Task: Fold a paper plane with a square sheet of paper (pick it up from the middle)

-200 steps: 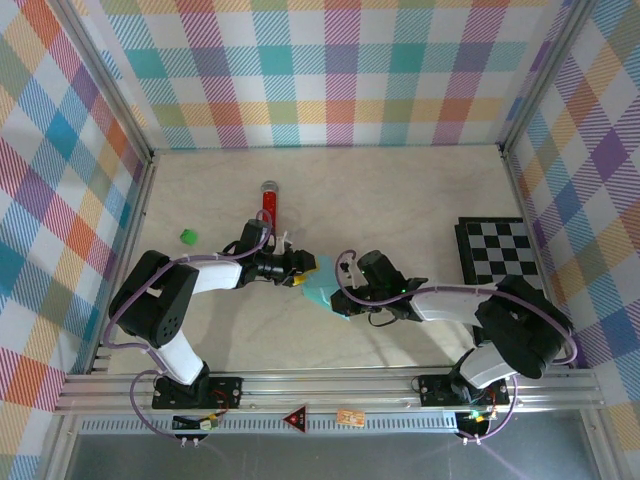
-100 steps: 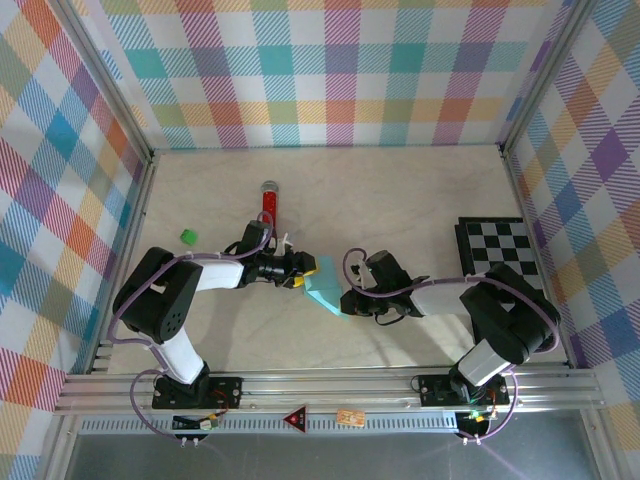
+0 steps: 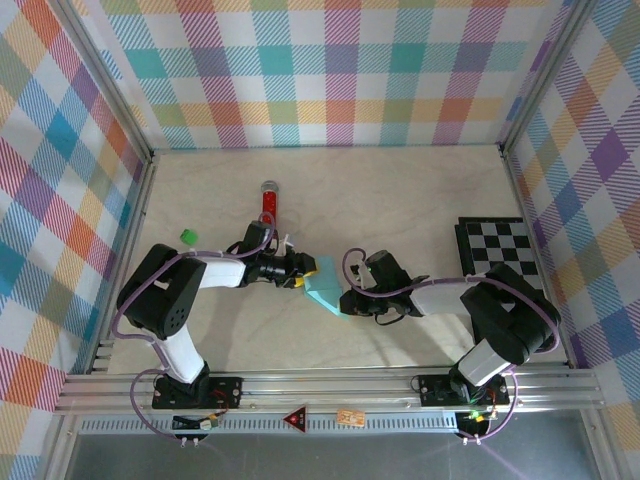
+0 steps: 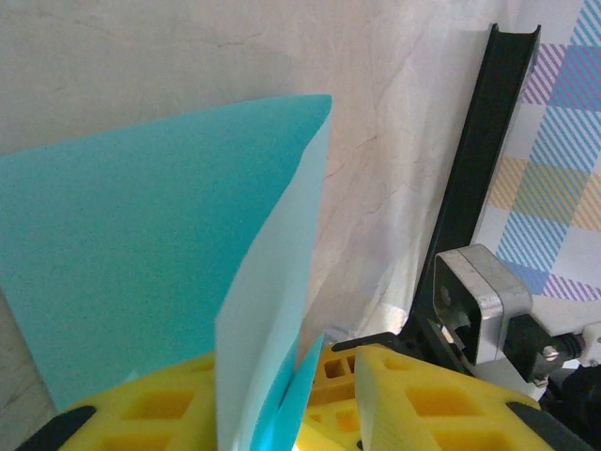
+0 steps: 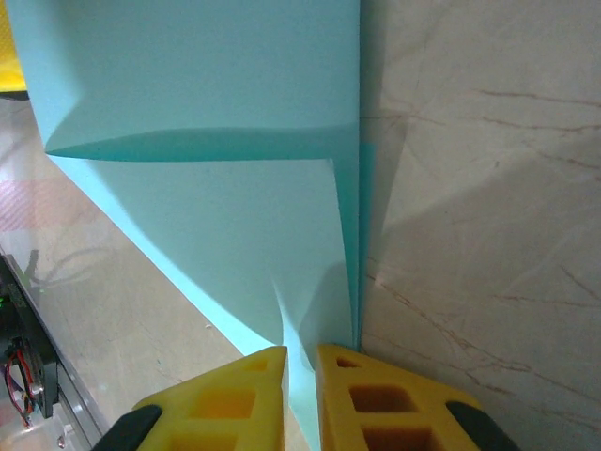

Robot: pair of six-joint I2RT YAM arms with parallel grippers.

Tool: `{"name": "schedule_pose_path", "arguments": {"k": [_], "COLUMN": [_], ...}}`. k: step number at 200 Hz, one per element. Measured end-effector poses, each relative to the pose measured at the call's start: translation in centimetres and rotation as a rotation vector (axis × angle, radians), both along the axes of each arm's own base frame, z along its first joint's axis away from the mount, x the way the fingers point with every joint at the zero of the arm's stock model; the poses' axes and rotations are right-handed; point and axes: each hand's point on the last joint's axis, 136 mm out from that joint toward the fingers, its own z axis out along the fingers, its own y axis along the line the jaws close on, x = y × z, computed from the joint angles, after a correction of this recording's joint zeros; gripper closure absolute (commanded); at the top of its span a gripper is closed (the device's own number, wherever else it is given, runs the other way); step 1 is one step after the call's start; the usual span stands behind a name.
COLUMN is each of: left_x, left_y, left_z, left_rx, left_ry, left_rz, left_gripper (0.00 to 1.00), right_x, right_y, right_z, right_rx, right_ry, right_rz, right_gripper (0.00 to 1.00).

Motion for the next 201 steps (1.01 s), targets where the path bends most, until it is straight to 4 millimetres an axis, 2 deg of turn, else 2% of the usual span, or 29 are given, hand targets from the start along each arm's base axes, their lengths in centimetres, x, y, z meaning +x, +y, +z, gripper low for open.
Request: {"name": "schedule_pose_path", "arguments": {"k": [19,46,70,91,122,140,157,185,201], "left_x": [0.1,0.3,0.5,0.8,0.9,1.1,1.2,1.4,1.4], "left_y": [0.0,0.0,0.2,0.5,0.9,1.0,1.1,1.1,1.1], "left_z": [0.0,0.1,-0.2,-0.4,-0.4,-0.3,-0.3,0.2,0.4], "left_rx": [0.0,-0.001,0.016,0.034,0.049,0.044,0.041,0.037,0.035], "left_ry": [-0.003,-0.013,-0.017,-0.023,-0.031,-0.031,-0.03,-0.042,-0.046], "left_rz": [0.004,0.006,0.026,0.046,0.078,0.099,0.115,0.12,0.119], "left_gripper": [0.73,0.89,0.94,0.97,0.98,0.98,0.97,0.91,0.89], "right_x": [0.0,0.1,0.1,0.5,1.4,1.8,1.5,0.0,-0.2], "right_y": [0.0,0.0,0.3,0.2,0.4,0.5,0.8,1.7,2.2], "right_z": [0.0,0.1,0.5,1.6,5.1,6.2,6.3,5.2,4.7], "right_rx": [-0.004,-0.004,0.011,0.022,0.082,0.09,0.066,-0.047,-0.121], "right_ry": [0.0,-0.002,-0.003,-0.04,-0.17,-0.263,-0.353,-0.539,-0.66], "right_rz": [-0.001,0.0,0.003,-0.007,-0.011,0.007,0.043,0.178,0.248], "right_gripper": [0.82,0.76,0.69,0.58,0.53,0.44,0.48,0.52,0.52]}}
